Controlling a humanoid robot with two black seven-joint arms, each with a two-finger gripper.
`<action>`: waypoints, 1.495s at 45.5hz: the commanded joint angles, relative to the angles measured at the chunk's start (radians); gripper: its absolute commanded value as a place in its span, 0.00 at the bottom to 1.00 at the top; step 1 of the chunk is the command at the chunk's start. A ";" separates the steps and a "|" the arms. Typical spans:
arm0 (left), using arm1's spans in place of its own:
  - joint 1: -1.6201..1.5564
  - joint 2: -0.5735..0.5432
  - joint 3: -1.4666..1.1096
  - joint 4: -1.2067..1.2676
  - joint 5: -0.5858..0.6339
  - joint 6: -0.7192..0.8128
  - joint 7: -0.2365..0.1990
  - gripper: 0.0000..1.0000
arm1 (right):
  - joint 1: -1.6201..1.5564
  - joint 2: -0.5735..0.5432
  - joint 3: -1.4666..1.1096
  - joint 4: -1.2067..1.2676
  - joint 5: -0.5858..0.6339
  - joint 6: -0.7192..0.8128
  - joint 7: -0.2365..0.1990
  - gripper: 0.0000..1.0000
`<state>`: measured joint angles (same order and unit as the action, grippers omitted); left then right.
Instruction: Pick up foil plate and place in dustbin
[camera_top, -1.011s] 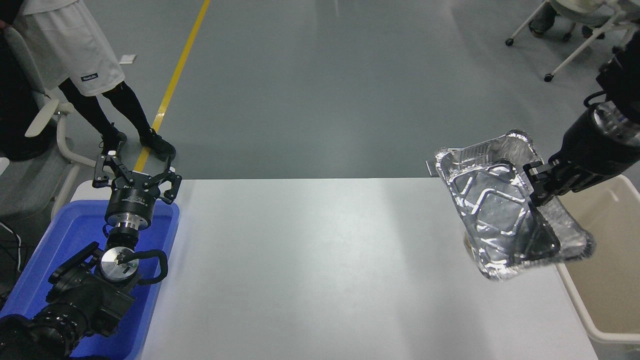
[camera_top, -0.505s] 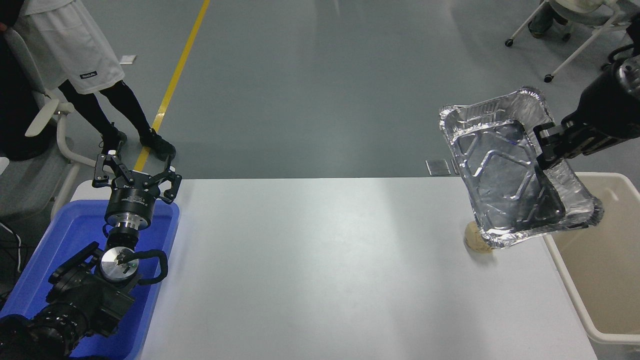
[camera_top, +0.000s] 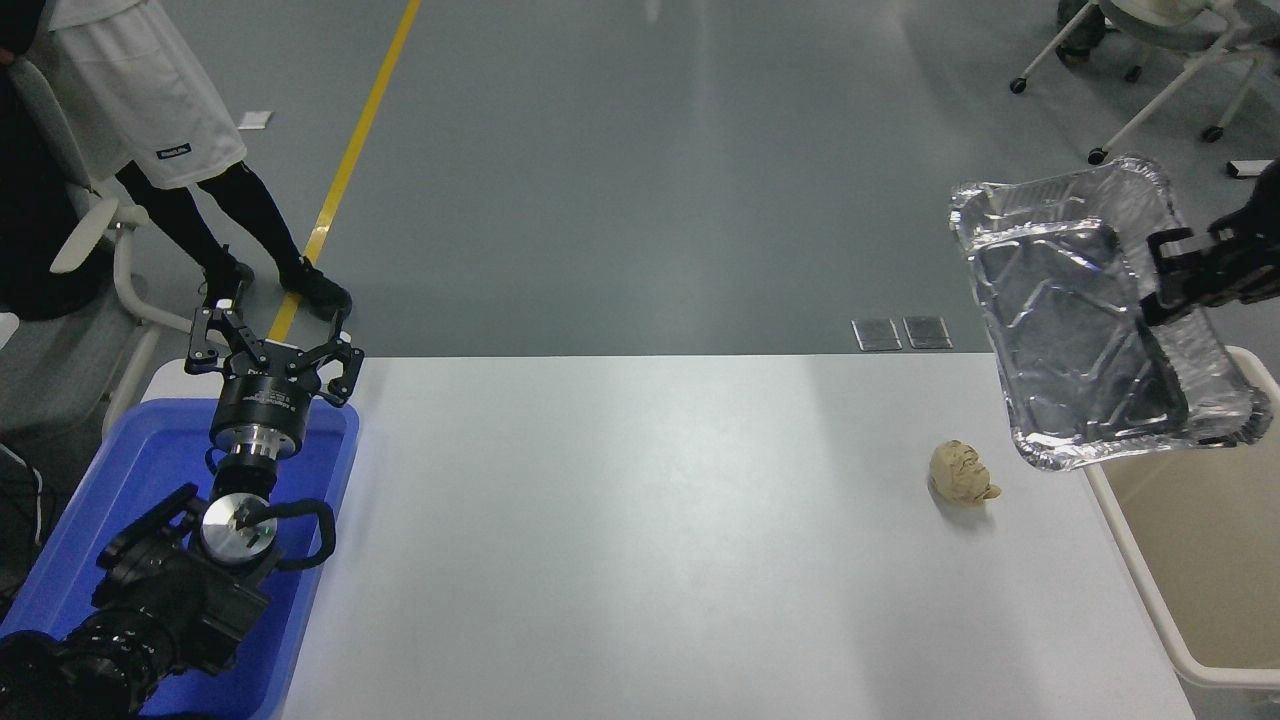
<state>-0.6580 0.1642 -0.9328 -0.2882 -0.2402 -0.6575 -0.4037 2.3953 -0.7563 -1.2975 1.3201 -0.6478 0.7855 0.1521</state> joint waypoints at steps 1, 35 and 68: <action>0.000 0.000 0.000 0.000 -0.001 0.001 0.000 0.99 | -0.037 -0.126 0.001 -0.099 -0.066 0.000 -0.012 0.00; 0.000 0.000 0.000 0.000 0.001 -0.001 -0.001 0.99 | -0.616 -0.333 0.435 -0.570 -0.047 0.000 -0.012 0.00; 0.000 0.000 0.000 0.000 -0.001 0.001 -0.001 0.99 | -1.142 -0.321 0.646 -0.788 0.230 -0.092 -0.011 0.00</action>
<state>-0.6581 0.1641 -0.9328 -0.2883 -0.2403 -0.6572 -0.4046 1.4002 -1.0883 -0.6840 0.5723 -0.5283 0.7750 0.1405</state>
